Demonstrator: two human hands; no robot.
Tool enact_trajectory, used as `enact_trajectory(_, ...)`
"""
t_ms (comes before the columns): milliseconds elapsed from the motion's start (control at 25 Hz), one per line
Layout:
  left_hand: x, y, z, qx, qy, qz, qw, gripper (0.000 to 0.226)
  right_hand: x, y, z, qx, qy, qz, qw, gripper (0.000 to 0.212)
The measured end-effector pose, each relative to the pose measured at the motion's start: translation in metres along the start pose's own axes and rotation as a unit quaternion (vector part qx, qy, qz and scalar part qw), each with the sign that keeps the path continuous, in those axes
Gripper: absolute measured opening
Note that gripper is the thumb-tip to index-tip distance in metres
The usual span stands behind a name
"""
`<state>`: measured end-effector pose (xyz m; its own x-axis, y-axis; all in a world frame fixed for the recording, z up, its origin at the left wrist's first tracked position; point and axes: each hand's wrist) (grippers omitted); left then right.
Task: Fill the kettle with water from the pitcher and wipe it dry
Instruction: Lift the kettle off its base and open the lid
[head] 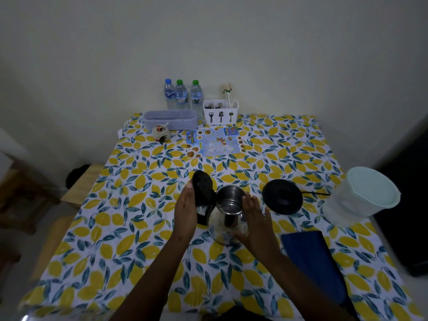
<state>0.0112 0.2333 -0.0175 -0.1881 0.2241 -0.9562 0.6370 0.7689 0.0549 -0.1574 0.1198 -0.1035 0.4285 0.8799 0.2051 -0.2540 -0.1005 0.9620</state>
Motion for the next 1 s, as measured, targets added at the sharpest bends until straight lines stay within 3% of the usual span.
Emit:
enact_trajectory(120, 0.0, 0.007, 0.0, -0.035, -0.022, 0.079, 0.996, 0.057, 0.002, 0.0, 0.0, -0.001, -0.006, -0.001, 1.0, 0.095)
enact_trajectory(240, 0.006, 0.014, 0.003, -0.077, -0.1, 0.177, 0.976, 0.054, 0.005, -0.001, 0.002, 0.001, -0.024, -0.001, 1.0, 0.092)
enact_trajectory(400, 0.012, 0.015, 0.01, -0.112, -0.259, 0.415, 0.865, 0.051, 0.009, 0.004, 0.001, -0.026, -0.052, 0.049, 0.997, 0.087)
enact_trajectory(640, 0.015, -0.037, 0.0, 0.038, -0.353, 0.429, 0.83, 0.047, -0.009, 0.02, -0.04, -0.102, -0.106, 0.093, 0.985, 0.074)
enact_trajectory(1000, 0.03, -0.207, -0.015, 0.235, -0.387, 0.451, 0.77, 0.048, -0.128, 0.053, -0.126, -0.178, -0.272, 0.069, 0.943, 0.064)
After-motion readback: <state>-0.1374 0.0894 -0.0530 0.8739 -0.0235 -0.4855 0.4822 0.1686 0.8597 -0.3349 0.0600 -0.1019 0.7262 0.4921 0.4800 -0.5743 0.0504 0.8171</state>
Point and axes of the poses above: each hand's wrist, its own z-axis towards the middle knuckle, its own y-axis out of the back of the hand, x = y × z, and after that the axes turned 10 degrees about y, right-handed
